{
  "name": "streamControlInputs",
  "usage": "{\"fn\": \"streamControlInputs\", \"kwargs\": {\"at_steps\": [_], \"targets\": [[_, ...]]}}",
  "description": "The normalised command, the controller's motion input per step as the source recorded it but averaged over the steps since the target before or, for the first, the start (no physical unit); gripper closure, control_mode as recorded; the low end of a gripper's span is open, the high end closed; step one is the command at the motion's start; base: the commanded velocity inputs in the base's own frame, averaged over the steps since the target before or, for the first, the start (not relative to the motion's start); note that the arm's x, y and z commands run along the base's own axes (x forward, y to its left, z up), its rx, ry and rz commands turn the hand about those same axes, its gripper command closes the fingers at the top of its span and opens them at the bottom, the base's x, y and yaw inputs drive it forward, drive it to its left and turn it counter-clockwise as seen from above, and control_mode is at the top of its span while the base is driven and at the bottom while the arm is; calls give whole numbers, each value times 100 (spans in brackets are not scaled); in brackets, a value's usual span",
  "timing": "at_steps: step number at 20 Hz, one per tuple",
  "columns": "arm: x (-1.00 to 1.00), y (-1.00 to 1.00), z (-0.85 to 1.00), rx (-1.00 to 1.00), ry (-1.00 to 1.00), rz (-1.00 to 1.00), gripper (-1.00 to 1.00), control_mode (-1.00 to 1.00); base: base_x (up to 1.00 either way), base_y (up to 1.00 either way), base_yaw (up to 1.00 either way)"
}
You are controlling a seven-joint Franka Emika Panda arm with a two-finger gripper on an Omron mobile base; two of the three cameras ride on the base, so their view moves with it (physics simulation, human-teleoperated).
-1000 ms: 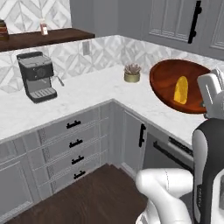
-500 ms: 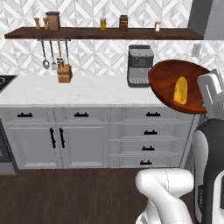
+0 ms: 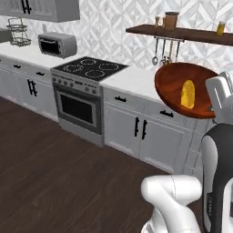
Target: Pick the corn from the sink and place it in the bowl. Then pick the bowl and place it in the microwave. Then close the microwave door and press the start button.
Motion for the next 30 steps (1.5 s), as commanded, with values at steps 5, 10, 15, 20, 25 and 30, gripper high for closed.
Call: {"fn": "streamControlInputs", "kwargs": {"at_steps": [5,10,15,20,25,30], "targets": [[0,0,0,0,0,0,100,100,2,10,91],[0,0,0,0,0,0,100,100,19,0,88],[0,0,0,0,0,0,100,100,69,-12,79],[0,0,0,0,0,0,100,100,100,-23,60],[0,0,0,0,0,0,100,100,100,-23,58],[0,0,0,0,0,0,100,100,100,-71,49]]}}
